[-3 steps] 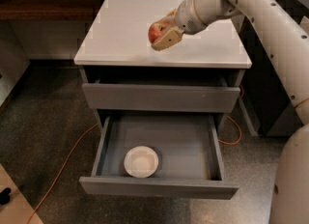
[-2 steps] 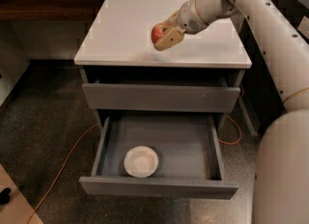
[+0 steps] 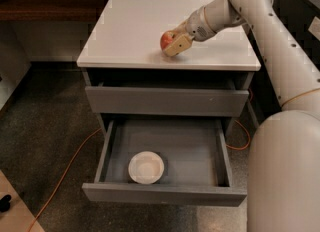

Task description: Pick apple from middle drawer and place on counter

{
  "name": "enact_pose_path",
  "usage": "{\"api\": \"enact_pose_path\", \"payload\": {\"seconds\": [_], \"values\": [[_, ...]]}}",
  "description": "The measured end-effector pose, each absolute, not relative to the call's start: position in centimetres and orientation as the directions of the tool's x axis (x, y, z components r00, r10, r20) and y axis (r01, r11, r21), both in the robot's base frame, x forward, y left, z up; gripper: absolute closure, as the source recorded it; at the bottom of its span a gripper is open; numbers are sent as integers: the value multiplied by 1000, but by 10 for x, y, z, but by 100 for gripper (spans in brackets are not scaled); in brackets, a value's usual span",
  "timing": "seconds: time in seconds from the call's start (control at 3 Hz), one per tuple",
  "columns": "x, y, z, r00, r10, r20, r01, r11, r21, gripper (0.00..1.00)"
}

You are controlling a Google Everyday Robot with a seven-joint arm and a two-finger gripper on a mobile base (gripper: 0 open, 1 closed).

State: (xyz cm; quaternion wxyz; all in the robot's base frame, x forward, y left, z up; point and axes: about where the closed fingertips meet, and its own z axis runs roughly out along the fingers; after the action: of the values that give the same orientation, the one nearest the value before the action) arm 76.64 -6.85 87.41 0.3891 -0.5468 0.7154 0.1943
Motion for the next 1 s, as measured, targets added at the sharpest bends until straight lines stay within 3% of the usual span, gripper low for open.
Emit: {"api": "enact_pose_path", "payload": {"seconds": [0.33, 1.0], "values": [[779, -76, 858, -128, -637, -760, -927, 349, -135, 51], [784, -76, 849, -139, -643, -753, -928, 351, -129, 5]]}}
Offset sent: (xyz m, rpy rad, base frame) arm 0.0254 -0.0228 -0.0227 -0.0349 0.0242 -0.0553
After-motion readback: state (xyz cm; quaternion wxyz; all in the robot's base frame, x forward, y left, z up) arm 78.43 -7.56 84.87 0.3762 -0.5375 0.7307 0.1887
